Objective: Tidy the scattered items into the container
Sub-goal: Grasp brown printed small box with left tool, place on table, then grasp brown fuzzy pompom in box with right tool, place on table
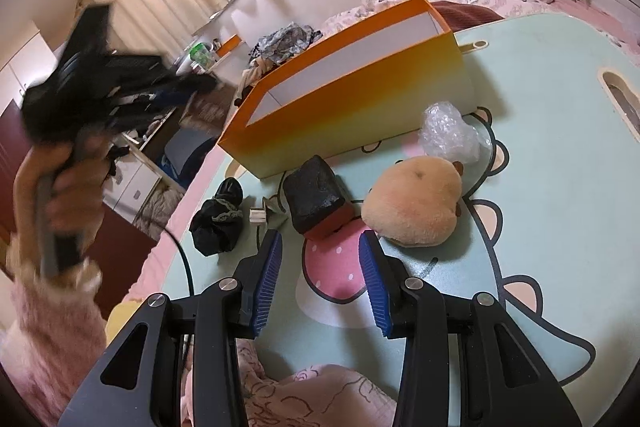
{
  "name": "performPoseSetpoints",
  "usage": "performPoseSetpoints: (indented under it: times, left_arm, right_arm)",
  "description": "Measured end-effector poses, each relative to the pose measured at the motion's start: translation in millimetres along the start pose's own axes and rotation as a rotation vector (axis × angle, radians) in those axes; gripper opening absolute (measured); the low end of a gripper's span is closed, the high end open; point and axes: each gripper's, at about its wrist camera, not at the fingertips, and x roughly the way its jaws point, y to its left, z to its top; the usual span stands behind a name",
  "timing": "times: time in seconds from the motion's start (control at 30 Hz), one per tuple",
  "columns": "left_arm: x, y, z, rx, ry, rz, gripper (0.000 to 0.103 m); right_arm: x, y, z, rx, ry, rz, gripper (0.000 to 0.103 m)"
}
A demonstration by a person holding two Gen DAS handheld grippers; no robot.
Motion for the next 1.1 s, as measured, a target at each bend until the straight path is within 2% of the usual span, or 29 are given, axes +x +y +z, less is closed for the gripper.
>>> performPoseSetpoints:
  times: [0.13,0.33,0.4,0.43,0.47,0.63,0.77,0.93,1.03,1.1]
  left_arm:
    - [0.4,0.3,-46.8,0.010,-0.008,-0.083,0.018]
    - [33.0,7.9,-86.3,-0.046,0.025,-0.077,0.019]
    - [38.6,11.5,-95.4,-0.070,0.006,-0.082,0.034]
    - [39.5,11.3,-100.5,-0.080,-0.012,-0.082,0.050]
    - [38.8,10.0,-103.7,-0.080,-0.036,-0.081,0.058]
    - [18.2,-14.5,-132.3,0.017,-0.229,0.008,0.069]
    - [0.1,-3.3,-134.8,-0.022,-0.318,-0.016,0.080]
    - [-3.5,34.1,-139.6,-0.174,-0.359,-0.132,0.081]
    - [-8.0,43.8,-143.5,-0.220,-0.402,-0.183,0.081]
    - [-6.6,44.3,-145.0,-0.234,-0.412,-0.173,0.081]
  right_arm:
    - [1.8,-0.5,-0.4,0.007,0.008,-0.001,0.041]
    - [4.5,-0.8,2.0,0.002,0.017,-0.009,0.041]
    - [4.6,-0.6,1.8,-0.001,0.018,-0.012,0.041]
    - [4.7,-0.8,1.8,0.000,0.019,-0.013,0.041]
    - [4.9,-0.9,1.9,0.000,0.020,-0.013,0.041]
    - [0.2,1.5,2.2,-0.008,-0.004,-0.018,0.041]
    - [-4.7,8.9,9.8,-0.041,-0.025,-0.017,0.041]
    - [-12.5,33.7,46.7,-0.085,-0.057,-0.006,0.041]
    - [2.8,65.1,87.2,-0.157,0.010,-0.061,0.041]
    - [23.8,81.5,110.7,-0.194,0.104,-0.091,0.041]
